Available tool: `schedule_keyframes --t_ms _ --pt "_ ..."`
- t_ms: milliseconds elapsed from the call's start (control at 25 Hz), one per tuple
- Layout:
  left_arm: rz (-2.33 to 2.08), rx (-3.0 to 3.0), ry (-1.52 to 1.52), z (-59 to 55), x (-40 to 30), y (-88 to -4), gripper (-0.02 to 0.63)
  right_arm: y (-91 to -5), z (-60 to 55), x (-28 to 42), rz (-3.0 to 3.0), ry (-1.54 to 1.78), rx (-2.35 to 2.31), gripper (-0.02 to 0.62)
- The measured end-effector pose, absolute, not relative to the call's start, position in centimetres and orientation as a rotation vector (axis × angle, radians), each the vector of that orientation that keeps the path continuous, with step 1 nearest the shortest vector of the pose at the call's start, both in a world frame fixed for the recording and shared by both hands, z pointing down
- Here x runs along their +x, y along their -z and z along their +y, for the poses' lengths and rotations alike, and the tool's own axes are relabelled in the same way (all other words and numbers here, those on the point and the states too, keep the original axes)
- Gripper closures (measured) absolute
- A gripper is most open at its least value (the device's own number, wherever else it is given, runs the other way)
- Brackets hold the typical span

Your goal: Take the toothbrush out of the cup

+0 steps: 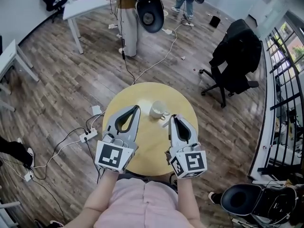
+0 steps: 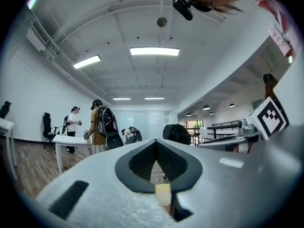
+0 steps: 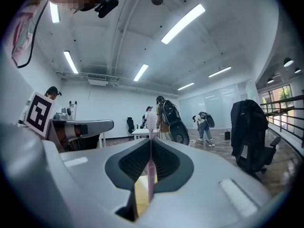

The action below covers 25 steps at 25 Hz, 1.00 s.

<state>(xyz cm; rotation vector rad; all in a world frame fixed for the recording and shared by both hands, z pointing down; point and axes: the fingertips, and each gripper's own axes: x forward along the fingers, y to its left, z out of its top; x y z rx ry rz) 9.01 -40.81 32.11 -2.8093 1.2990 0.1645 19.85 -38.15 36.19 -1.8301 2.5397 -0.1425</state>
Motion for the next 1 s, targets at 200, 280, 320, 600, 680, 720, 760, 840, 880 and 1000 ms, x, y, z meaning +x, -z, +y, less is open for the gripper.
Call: schedule_keyframes --t_ms 200,280,320,600,680,720,760,840,880,1000 --pt "1.271 -2.797 -0.191 -39.2 8.8 -31.5 0.611 -36.2 -36.3 19.5 2.514 0.151 -1.846 0.577" --pt "1.267 -2.800 -0.199 -38.8 8.9 -31.4 0.611 -36.0 -36.0 19.8 2.491 0.163 -1.854 0.577" --pt "1.264 -2.800 -0.201 -38.6 9.0 -31.3 0.611 -36.0 -35.9 20.1 2.481 0.168 -1.859 0.577" --pt "1.257 -2.794 -0.205 -38.3 9.1 -31.2 0.611 -35.5 -35.6 19.9 2.481 0.157 -1.842 0.577" --pt "1.257 -2.795 -0.209 -38.1 9.0 -31.2 0.611 -35.2 -35.5 19.6 2.487 0.145 -1.833 0.577" --pt "1.259 -2.797 -0.212 -38.0 8.9 -31.2 0.611 -35.1 -35.5 19.4 2.490 0.140 -1.830 0.577" --pt "1.261 -2.799 -0.214 -37.9 8.8 -31.3 0.611 -35.0 -35.5 19.3 2.493 0.138 -1.829 0.577" --pt "1.264 -2.801 -0.215 -37.7 8.7 -31.3 0.611 -35.0 -35.4 19.2 2.499 0.135 -1.833 0.577" --pt "1.265 -2.801 -0.217 -37.6 8.7 -31.3 0.611 -35.0 -35.3 19.2 2.501 0.131 -1.835 0.577" --pt "1.270 -2.804 -0.205 -37.7 8.6 -31.4 0.611 -34.8 -35.4 19.2 2.506 0.120 -1.836 0.577"
